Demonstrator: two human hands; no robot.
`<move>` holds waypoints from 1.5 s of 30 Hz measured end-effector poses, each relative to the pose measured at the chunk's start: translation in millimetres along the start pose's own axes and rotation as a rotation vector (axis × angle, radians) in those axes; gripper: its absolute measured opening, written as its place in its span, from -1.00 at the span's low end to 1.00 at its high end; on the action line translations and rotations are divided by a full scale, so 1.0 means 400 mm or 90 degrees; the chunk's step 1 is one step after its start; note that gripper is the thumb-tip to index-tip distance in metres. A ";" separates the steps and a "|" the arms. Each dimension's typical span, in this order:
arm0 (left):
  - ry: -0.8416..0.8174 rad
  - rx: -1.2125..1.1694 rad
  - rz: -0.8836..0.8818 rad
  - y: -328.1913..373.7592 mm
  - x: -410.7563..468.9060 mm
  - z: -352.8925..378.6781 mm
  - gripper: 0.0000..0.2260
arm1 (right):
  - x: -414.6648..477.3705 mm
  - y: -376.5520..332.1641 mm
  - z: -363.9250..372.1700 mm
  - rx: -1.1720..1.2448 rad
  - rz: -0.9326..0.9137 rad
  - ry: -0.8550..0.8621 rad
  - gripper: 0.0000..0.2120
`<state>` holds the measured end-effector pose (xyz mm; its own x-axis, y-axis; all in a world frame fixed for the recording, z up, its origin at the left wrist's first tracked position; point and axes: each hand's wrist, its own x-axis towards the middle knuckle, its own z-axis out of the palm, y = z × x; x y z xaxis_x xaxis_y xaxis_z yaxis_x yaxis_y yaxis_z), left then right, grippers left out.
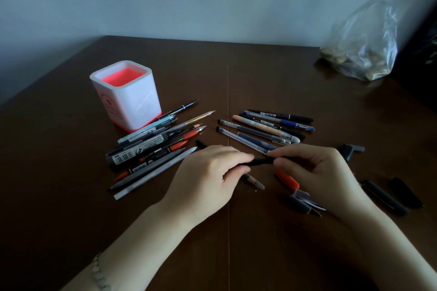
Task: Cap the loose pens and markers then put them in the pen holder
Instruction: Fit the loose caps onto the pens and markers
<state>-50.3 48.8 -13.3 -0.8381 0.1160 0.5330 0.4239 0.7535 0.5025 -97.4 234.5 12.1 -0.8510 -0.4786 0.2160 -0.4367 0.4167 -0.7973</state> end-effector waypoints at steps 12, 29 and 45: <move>-0.026 0.033 0.044 0.004 -0.004 0.001 -0.73 | -0.004 0.007 0.019 -0.031 -0.040 -0.012 -0.63; -0.214 0.379 -0.456 -0.058 0.055 -0.134 -0.79 | 0.056 0.052 -0.010 -0.249 0.107 0.248 -0.82; -0.114 0.289 -0.154 0.016 0.021 -0.030 -0.87 | -0.030 0.047 -0.178 -0.372 0.216 0.053 -0.90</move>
<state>-50.6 46.7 2.5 -0.9555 -0.0175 0.2943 0.0533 0.9715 0.2309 -116.2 303.1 34.7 -0.9783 -0.1956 0.0689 -0.2068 0.8934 -0.3989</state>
